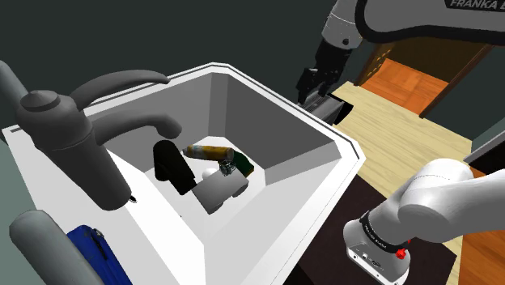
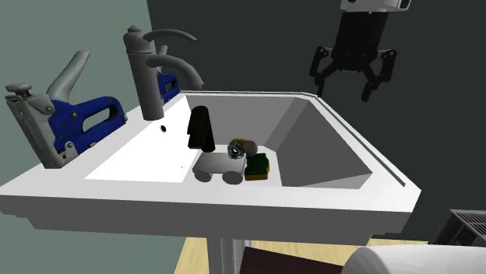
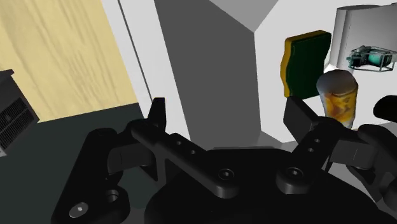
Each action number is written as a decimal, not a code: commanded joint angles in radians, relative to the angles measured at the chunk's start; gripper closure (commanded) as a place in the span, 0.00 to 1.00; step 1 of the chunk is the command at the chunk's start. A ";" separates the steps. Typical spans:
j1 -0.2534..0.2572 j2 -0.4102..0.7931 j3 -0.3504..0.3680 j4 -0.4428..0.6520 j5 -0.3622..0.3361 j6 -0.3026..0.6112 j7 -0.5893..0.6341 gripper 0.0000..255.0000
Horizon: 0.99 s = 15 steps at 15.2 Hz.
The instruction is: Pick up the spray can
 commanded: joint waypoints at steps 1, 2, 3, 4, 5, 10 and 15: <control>0.018 0.052 0.020 -0.008 0.009 0.066 -0.007 0.00; 0.025 0.081 0.028 -0.004 0.012 0.092 -0.011 0.00; 0.033 0.111 0.037 0.001 0.015 0.119 -0.015 0.00; 0.040 0.140 0.046 0.007 0.017 0.144 -0.019 0.00; 0.047 0.170 0.055 0.014 0.018 0.169 -0.023 0.00; 0.080 0.326 0.100 0.065 0.015 0.284 -0.038 0.00; 0.110 0.488 0.145 0.140 -0.008 0.380 -0.043 0.00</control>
